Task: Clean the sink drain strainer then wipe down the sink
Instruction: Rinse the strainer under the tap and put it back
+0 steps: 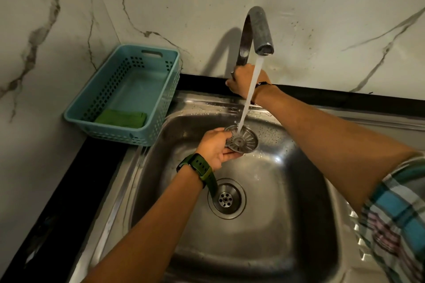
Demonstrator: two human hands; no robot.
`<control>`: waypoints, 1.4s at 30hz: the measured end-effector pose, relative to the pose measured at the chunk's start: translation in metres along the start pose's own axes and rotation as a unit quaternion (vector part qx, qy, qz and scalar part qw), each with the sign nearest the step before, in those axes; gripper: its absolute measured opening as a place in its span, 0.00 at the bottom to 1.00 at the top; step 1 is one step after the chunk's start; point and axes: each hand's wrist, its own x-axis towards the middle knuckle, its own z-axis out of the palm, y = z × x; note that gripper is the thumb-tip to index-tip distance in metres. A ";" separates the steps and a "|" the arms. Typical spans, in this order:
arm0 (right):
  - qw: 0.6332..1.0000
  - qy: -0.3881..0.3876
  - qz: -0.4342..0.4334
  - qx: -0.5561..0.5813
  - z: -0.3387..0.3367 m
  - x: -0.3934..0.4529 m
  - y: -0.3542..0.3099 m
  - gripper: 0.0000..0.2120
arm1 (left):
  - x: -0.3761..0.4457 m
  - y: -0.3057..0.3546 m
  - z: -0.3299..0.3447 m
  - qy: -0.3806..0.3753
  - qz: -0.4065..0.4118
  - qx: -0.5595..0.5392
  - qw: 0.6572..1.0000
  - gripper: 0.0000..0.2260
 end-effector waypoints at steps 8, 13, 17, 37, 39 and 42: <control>0.964 0.060 0.073 0.250 0.031 -0.100 0.009 0.10 | 0.018 -0.011 0.016 0.011 -0.002 -0.053 0.999 0.11; 0.994 -0.037 -0.101 0.012 0.073 -0.158 0.002 0.26 | 0.024 -0.014 0.020 0.042 0.051 -0.104 0.992 0.07; 0.996 0.009 -0.082 -0.022 0.071 -0.153 0.001 0.31 | 0.021 -0.010 0.028 -0.005 0.077 -0.036 0.996 0.07; 0.959 0.053 0.005 0.278 0.073 -0.137 -0.003 0.10 | 0.024 0.003 0.008 -0.037 0.050 0.042 0.997 0.12; 0.882 0.038 0.093 0.460 0.070 -0.135 -0.001 0.04 | 0.026 0.003 -0.004 -0.040 0.021 0.070 0.997 0.18; 0.701 -0.011 0.205 0.682 0.069 -0.132 -0.008 0.05 | 0.023 -0.003 -0.014 -0.014 0.014 0.092 0.996 0.16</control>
